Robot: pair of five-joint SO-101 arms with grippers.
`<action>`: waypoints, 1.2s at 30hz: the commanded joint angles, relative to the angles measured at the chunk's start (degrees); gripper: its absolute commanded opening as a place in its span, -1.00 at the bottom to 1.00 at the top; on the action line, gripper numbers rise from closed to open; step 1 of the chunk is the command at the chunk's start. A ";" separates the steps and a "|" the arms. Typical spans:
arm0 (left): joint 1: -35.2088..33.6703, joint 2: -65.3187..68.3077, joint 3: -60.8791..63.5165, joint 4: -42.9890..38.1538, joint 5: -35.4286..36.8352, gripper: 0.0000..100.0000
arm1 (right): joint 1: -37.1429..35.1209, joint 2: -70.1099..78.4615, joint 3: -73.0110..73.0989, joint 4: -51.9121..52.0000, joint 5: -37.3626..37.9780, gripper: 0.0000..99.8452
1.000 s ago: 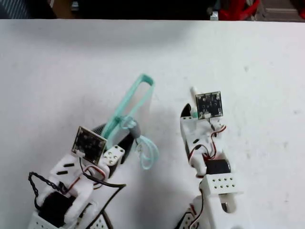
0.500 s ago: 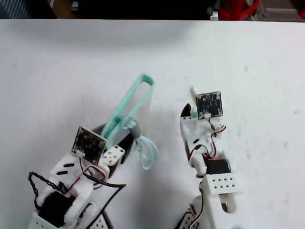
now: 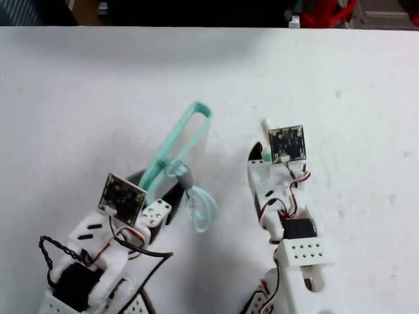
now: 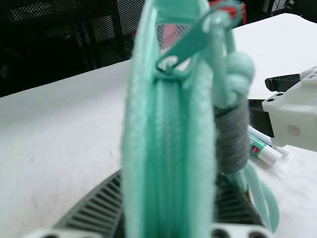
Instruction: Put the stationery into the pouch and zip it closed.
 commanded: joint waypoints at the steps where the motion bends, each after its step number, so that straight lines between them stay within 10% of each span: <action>1: 1.01 0.75 0.09 -0.18 -0.44 -0.68 | -0.40 -0.75 -0.18 -0.84 0.53 -0.67; 4: 1.01 0.75 0.09 -0.18 -0.44 -0.68 | -0.40 -1.01 -0.18 -0.84 0.62 -0.98; 14: 1.01 0.75 0.09 -0.18 -0.44 -0.68 | -0.40 -0.75 -0.18 -0.84 0.44 -0.56; 36: 1.01 0.75 0.09 -0.18 -0.44 -0.68 | -0.40 -0.75 -0.18 -0.84 0.26 -0.56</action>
